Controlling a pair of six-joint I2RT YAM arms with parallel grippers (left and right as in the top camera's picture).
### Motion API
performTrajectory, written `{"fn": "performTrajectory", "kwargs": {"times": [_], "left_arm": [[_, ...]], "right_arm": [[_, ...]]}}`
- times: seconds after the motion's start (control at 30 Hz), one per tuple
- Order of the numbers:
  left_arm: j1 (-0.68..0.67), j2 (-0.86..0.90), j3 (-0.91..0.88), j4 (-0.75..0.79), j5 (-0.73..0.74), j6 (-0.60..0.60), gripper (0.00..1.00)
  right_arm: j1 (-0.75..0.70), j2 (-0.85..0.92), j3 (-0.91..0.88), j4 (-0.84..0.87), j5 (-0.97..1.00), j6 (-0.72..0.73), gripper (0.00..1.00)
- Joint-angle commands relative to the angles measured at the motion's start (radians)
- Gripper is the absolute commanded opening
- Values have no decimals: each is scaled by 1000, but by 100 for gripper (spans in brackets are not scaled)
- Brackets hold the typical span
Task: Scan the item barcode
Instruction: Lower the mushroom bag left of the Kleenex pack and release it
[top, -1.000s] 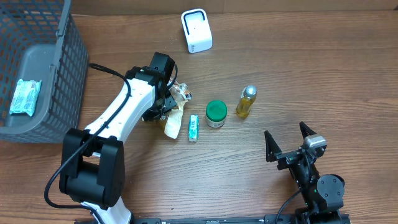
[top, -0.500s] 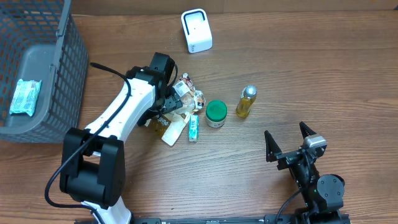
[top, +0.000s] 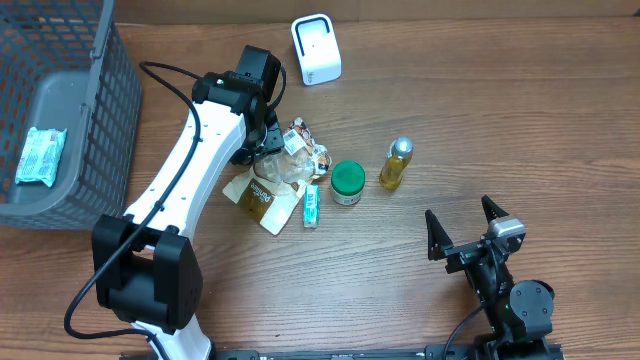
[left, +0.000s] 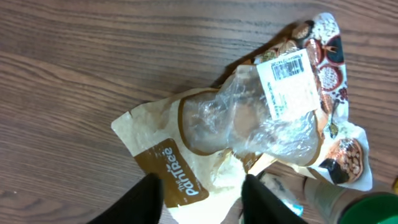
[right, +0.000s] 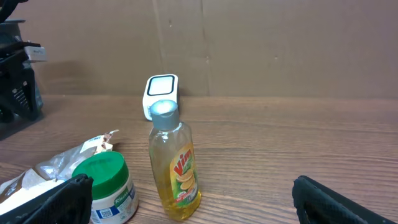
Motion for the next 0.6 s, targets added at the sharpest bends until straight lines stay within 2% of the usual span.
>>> {"fn": "performTrajectory", "kwargs": {"times": [0.0,0.33,0.43,0.47,0.5,0.57], "left_arm": [[-3,9,-47,17,40,23,43],[-14,9,-207,140,38,27,47],[-14,9,-249,172,39,27,53],[-14,9,-258,173,38,29,50],[-14,9,-258,171,39,52,39],[-12,2,-225,160,37,79,40]], "right_arm": [[0,-2,-5,5,9,2,100],[0,-2,-5,5,8,2,100],[0,-2,-5,5,9,2,100],[0,-2,-5,5,9,2,100],[0,-2,-5,5,8,2,100],[0,-2,-5,5,9,2,100]]}}
